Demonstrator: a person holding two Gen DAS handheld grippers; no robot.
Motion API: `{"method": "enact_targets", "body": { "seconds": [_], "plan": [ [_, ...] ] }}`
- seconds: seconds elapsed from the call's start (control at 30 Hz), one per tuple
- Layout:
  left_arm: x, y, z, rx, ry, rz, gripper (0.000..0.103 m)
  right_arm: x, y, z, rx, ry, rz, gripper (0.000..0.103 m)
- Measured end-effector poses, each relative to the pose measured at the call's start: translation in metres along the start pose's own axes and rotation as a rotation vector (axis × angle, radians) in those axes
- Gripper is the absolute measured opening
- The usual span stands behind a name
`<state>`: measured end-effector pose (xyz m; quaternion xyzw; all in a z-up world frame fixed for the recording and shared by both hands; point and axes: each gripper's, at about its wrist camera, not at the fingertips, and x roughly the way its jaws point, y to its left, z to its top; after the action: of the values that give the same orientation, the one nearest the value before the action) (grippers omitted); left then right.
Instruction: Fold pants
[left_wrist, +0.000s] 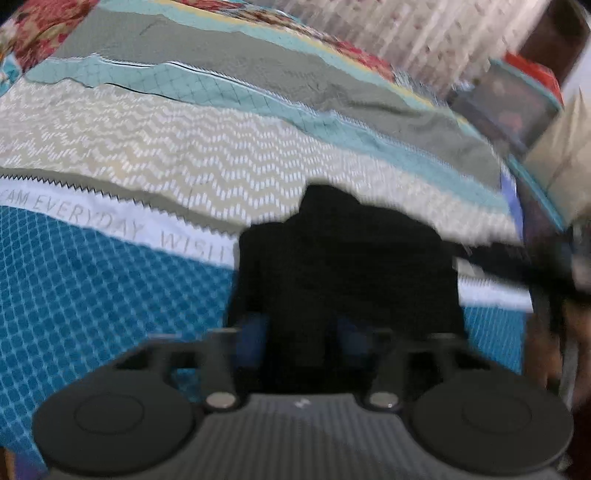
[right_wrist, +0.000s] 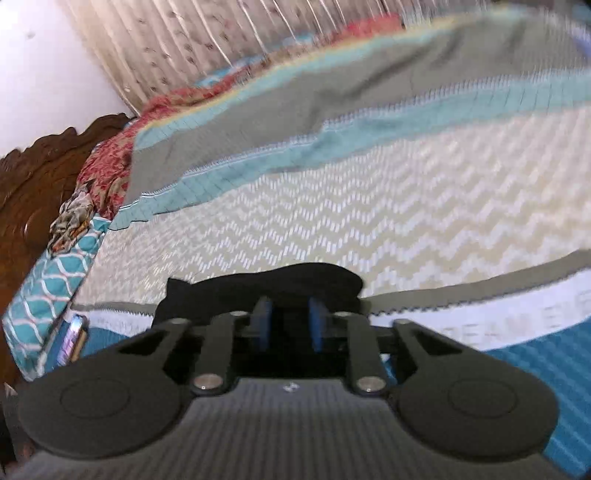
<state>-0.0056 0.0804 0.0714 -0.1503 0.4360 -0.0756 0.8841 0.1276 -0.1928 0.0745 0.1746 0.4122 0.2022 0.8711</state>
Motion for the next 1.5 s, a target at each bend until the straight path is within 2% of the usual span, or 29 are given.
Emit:
{"method": "enact_targets", "body": {
  "seconds": [0.1, 0.2, 0.3, 0.37, 0.43, 0.5, 0.63, 0.7, 0.8, 0.93, 1.13, 1.3, 1.5],
  "plan": [
    [0.001, 0.004, -0.019, 0.029, -0.004, 0.056, 0.019, 0.042, 0.026, -0.009, -0.053, 0.162, -0.045, 0.005],
    [0.002, 0.020, -0.032, -0.021, 0.011, 0.067, 0.020, 0.077, 0.047, -0.024, -0.148, 0.212, -0.122, 0.004],
    [-0.002, 0.022, -0.035, -0.021, 0.001, 0.064, 0.021, 0.074, 0.044, -0.029, -0.092, 0.204, -0.104, 0.004],
    [-0.004, 0.018, -0.032, -0.008, 0.002, 0.075, 0.026, 0.069, 0.040, -0.024, -0.098, 0.197, -0.095, 0.003],
    [-0.012, 0.015, -0.025, -0.006, -0.009, 0.063, 0.027, 0.057, 0.038, -0.020, -0.093, 0.153, -0.088, 0.005],
    [-0.026, 0.014, -0.017, -0.008, -0.051, 0.044, 0.029, 0.032, 0.029, -0.014, -0.064, 0.075, -0.063, 0.017],
    [-0.044, 0.003, 0.004, 0.033, -0.133, 0.036, 0.034, -0.023, 0.018, -0.027, -0.049, -0.037, -0.029, 0.032],
    [-0.041, -0.009, 0.011, 0.080, -0.142, 0.071, 0.040, -0.046, 0.010, -0.036, -0.031, -0.062, -0.008, 0.053],
    [-0.026, -0.027, 0.012, 0.148, -0.119, 0.136, 0.040, -0.062, 0.001, -0.052, -0.003, -0.053, 0.015, 0.054],
    [-0.004, -0.044, -0.002, 0.219, -0.073, 0.198, 0.040, -0.073, 0.009, -0.075, -0.039, -0.040, 0.028, 0.054],
    [0.010, -0.039, -0.021, 0.234, -0.023, 0.267, 0.043, -0.054, 0.038, -0.094, -0.152, -0.022, 0.010, 0.053],
    [0.012, -0.039, -0.025, 0.236, -0.013, 0.284, 0.047, -0.025, 0.038, -0.106, -0.134, 0.066, -0.048, 0.055],
    [0.014, -0.041, -0.025, 0.249, -0.019, 0.296, 0.048, -0.030, 0.033, -0.103, -0.108, 0.062, -0.038, 0.055]
  ]
}}
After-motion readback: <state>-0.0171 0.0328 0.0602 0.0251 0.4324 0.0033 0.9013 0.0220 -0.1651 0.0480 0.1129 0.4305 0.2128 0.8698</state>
